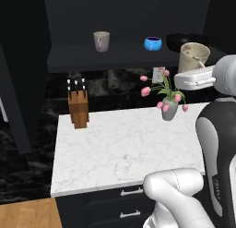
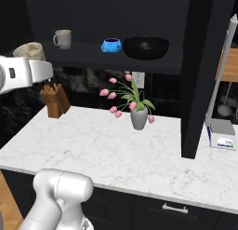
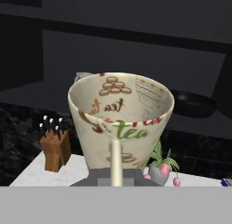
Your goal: Gather all objects into one cabinet and sort the glasses and bowls to opposite sides.
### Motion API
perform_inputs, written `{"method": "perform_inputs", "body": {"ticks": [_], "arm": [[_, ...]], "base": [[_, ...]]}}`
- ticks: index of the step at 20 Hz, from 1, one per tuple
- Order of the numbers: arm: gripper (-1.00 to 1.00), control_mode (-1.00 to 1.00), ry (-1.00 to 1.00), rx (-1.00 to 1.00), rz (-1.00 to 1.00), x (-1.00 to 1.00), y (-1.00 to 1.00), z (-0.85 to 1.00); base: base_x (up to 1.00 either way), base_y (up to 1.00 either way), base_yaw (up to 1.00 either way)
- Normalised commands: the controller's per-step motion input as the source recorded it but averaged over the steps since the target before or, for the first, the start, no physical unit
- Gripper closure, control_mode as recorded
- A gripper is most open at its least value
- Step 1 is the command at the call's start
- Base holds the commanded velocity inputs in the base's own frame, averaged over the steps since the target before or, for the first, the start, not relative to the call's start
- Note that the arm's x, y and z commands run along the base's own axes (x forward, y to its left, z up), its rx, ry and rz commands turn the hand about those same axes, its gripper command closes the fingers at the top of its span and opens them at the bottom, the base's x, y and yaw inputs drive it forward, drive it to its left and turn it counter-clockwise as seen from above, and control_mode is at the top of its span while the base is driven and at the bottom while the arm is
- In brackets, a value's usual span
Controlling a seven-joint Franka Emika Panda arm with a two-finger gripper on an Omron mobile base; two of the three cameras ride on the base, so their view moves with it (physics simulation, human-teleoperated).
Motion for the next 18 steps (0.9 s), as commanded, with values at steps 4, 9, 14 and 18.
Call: {"method": "perform_inputs", "body": {"ticks": [4,9,14,18], "arm": [[1.0,-1.0,0.0,0.0,0.0,-0.06,0.0,-0.01],[1.0,-1.0,0.01,0.08,0.12,0.54,0.0,0.0],[1.0,-1.0,0.09,0.07,0.18,1.0,0.0,0.0],[1.0,-1.0,0.14,0.04,0.0,0.99,0.0,-0.03]], "base": [[0.0,0.0,0.0],[0.0,0.0,0.0],[0.0,0.0,0.0],[0.0,0.0,0.0]]}}
